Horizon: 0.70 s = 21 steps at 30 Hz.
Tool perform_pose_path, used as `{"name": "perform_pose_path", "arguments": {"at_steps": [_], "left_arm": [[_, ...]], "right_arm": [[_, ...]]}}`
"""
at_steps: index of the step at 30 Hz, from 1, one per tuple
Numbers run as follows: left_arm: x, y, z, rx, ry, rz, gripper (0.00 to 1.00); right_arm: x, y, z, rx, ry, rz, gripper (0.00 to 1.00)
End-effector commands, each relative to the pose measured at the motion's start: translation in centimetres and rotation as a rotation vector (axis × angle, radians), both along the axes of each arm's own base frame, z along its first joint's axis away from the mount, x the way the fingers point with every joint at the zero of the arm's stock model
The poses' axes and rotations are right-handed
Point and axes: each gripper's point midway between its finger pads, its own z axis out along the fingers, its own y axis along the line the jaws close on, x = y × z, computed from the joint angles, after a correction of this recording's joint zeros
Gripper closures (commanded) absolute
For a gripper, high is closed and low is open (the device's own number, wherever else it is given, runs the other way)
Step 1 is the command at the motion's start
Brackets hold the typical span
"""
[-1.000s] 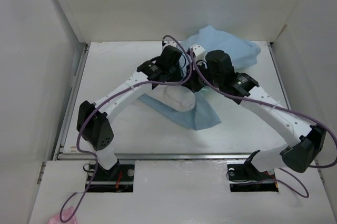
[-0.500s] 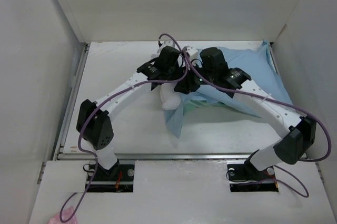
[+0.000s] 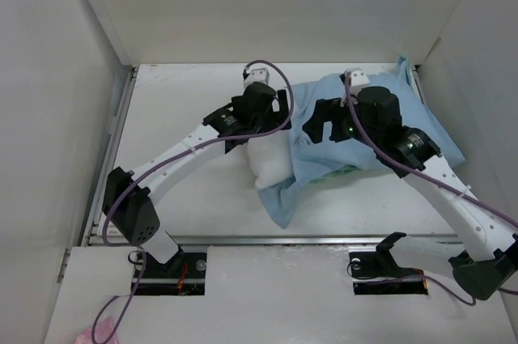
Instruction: Put the pillow into the pillowcase
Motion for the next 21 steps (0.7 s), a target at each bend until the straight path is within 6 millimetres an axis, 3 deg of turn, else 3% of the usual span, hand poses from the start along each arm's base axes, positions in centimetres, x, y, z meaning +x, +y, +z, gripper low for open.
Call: {"name": "perform_pose_path", "arguments": {"at_steps": [1,3,6,10,13,14,17,18,19,20,21], "left_arm": [[0.4,2.7,5.2,-0.053,-0.12,0.053,0.0],[2.3,4.0,5.4,-0.049,-0.124,0.094,0.0],[5.8,5.0,4.3,-0.021,-0.096,0.139,0.03],[10.2,2.6,2.3,-0.041,-0.069,0.063,0.11],[12.1,1.4,0.0,-0.021,-0.02,0.043,0.29],[12.8,1.5,-1.9,0.029,0.025,0.064,0.34],[12.5,1.0,-4.5,0.088,0.068,0.069,0.6],[11.8,1.4,-6.3,0.113,0.103,0.069,0.67],[10.6,0.7,-7.6,0.107,0.145,0.036,0.78],[10.0,0.7,-8.1,0.102,0.158,0.023,1.0],[7.7,0.3,-9.3,0.107,0.183,-0.016,1.0]], "right_arm": [[1.6,-4.1,0.0,-0.007,0.014,-0.245,0.0],[2.5,-6.7,-0.8,-0.028,0.028,-0.392,0.0],[4.0,-10.5,-4.3,-0.07,0.129,-0.625,0.0],[5.8,-13.3,-7.8,-0.087,0.197,-0.747,0.0],[8.1,-12.0,-9.6,-0.067,0.22,-0.68,0.0],[8.9,-11.2,-10.7,-0.083,0.237,-0.644,0.0],[10.8,-8.8,-10.8,-0.062,0.222,-0.514,0.0],[11.5,-8.3,-11.7,-0.081,0.222,-0.486,0.0],[12.1,-7.9,-11.7,-0.073,0.213,-0.466,0.0],[12.4,-7.2,-11.6,-0.055,0.214,-0.44,0.0],[12.6,-6.9,-12.0,-0.061,0.216,-0.419,0.0]]}}
